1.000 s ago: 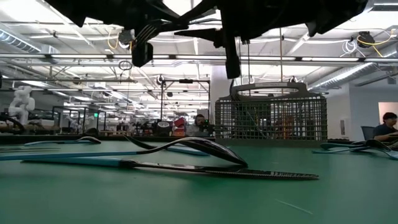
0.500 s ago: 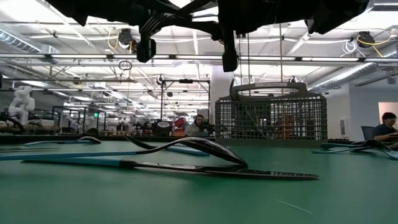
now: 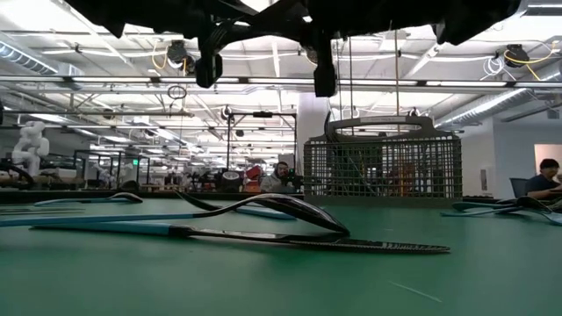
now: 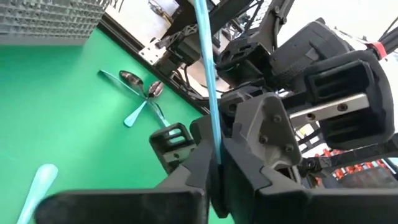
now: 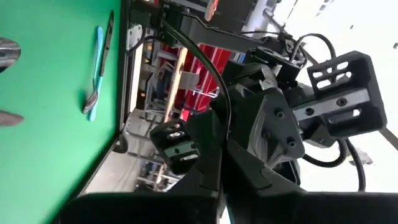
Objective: Sort silverware
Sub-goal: Put the blue fork into the silverware basket
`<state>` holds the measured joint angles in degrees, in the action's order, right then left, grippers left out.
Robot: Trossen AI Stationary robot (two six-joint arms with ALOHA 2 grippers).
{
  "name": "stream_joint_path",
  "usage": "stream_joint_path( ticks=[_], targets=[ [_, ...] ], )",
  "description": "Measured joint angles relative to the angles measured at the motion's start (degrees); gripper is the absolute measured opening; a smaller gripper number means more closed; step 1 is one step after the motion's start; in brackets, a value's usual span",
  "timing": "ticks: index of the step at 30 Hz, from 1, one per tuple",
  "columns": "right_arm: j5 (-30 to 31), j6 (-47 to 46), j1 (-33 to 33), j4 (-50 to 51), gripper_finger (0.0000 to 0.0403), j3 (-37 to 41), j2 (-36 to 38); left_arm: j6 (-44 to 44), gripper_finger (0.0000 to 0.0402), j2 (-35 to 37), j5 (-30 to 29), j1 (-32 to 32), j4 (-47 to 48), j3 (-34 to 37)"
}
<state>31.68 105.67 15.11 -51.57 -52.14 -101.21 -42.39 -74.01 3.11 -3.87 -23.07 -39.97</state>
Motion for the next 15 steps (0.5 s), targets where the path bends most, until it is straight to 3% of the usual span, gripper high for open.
stream_joint_path(
  ticks=[5,10,15],
  targets=[
    [1.04,-7.51,-0.43,4.94,0.0001,1.87,5.49,1.85,0.0109,2.17,3.18,2.83,3.38,0.09],
    [1.75,-22.71,-4.27,17.80,0.0001,5.23,17.72,5.52,0.0181,6.49,3.95,7.48,11.40,0.33],
    [-11.53,-43.88,-12.10,32.73,0.0000,6.75,29.84,13.26,0.0223,11.95,2.17,11.54,17.32,0.28]
  ],
)
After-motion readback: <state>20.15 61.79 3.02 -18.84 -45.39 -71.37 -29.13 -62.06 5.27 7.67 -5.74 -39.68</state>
